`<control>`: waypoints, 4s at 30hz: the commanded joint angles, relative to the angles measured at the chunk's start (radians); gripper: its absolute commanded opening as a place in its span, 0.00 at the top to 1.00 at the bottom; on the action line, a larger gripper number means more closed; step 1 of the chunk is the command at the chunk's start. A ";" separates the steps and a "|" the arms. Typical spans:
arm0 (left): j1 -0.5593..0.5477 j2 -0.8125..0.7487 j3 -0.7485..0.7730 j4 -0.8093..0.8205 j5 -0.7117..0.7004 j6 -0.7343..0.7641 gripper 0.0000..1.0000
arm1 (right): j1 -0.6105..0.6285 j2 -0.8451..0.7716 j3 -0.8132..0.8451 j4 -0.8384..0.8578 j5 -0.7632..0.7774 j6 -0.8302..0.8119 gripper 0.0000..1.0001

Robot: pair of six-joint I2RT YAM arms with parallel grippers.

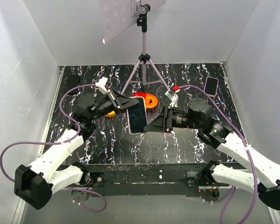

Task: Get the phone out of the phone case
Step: Remove the phone case from the phone.

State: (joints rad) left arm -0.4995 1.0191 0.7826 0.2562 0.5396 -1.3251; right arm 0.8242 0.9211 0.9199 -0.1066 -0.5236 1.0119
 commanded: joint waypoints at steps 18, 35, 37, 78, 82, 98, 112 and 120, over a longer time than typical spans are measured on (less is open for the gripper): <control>-0.002 0.007 0.000 0.132 0.060 -0.072 1.00 | -0.003 0.013 0.063 -0.030 -0.009 -0.070 0.62; -0.002 0.018 0.020 0.107 0.063 -0.059 1.00 | -0.003 -0.010 0.042 -0.028 0.016 -0.084 0.58; -0.002 0.012 0.021 0.097 0.063 -0.053 1.00 | -0.003 -0.004 0.037 -0.015 0.013 -0.079 0.58; 0.012 -0.074 0.098 -0.295 -0.001 0.262 0.16 | -0.140 -0.154 -0.164 0.291 -0.015 0.154 0.99; 0.012 -0.108 0.119 -0.327 -0.012 0.320 0.14 | -0.210 -0.195 -0.173 0.268 -0.041 0.174 0.99; -0.200 -0.060 -0.040 0.024 0.048 0.281 0.24 | -0.330 -0.243 -0.242 0.418 -0.090 0.369 0.99; -0.211 0.007 -0.083 0.123 0.053 0.227 0.41 | -0.350 -0.249 -0.328 0.551 -0.113 0.467 0.99; -0.229 0.062 -0.071 0.143 0.062 0.213 0.57 | -0.350 -0.258 -0.342 0.584 -0.116 0.485 0.99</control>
State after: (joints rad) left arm -0.7181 1.0592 0.7010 0.3908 0.5976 -1.1114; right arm 0.4706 0.6846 0.5579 0.2939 -0.6140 1.4639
